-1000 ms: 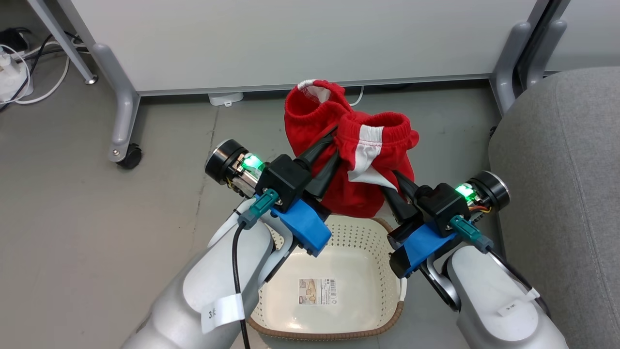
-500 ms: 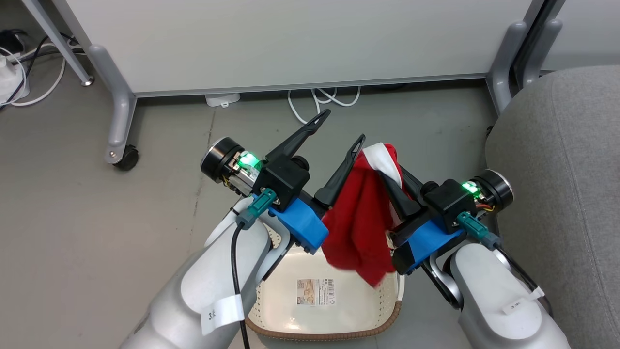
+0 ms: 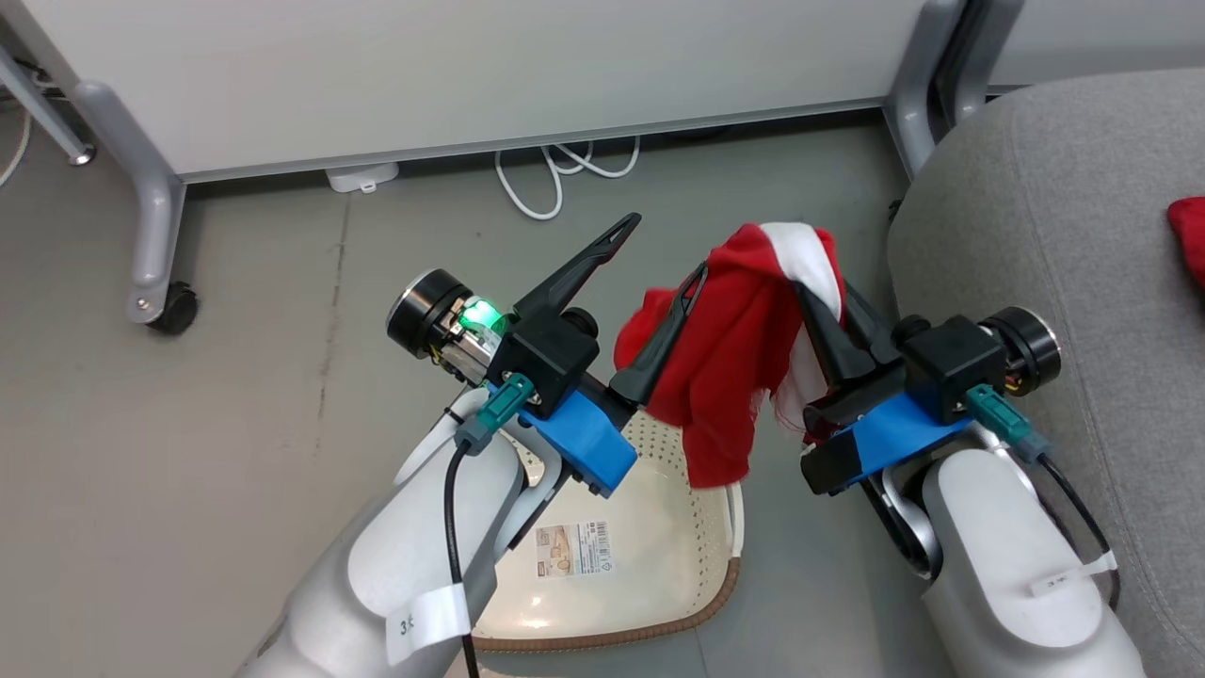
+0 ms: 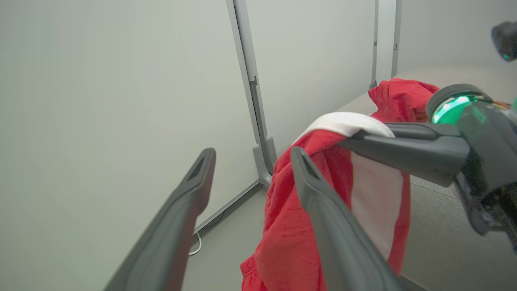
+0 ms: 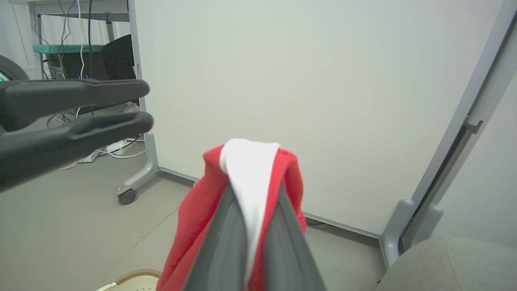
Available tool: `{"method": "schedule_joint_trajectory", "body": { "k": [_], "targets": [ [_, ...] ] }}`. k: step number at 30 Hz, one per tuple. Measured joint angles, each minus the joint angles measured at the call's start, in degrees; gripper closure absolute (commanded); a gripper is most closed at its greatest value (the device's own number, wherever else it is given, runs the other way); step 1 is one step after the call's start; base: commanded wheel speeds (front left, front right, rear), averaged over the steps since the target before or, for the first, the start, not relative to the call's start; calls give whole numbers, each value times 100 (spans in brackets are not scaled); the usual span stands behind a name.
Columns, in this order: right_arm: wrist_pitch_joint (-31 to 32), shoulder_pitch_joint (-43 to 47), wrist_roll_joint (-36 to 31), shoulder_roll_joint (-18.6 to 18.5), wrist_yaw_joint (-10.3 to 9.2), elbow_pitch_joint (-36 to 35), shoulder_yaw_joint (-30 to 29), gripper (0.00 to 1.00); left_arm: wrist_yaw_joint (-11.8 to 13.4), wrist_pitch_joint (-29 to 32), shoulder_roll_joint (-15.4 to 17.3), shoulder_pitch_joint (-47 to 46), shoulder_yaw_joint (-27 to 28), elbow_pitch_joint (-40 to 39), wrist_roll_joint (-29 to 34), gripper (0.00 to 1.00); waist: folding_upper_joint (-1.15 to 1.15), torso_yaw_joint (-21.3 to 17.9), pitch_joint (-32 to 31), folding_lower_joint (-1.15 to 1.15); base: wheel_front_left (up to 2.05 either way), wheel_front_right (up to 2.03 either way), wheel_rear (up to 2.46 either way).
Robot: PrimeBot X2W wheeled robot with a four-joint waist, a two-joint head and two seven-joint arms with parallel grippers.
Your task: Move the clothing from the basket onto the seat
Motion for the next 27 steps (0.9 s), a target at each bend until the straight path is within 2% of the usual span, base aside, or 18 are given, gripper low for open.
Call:
{"method": "schedule_joint_trajectory", "body": {
  "k": [16,27],
  "targets": [
    [-1,267,13,-11,0,-859,-1195,100,-15,1,108,-37,-192,-125,25,0,0,-916,579,0,0,0,0],
    [0,692,71,27,0,-992,-1722,100,-33,0,147,-83,-506,-151,-79,0,0,-1546,754,0,0,0,0]
  ]
}}
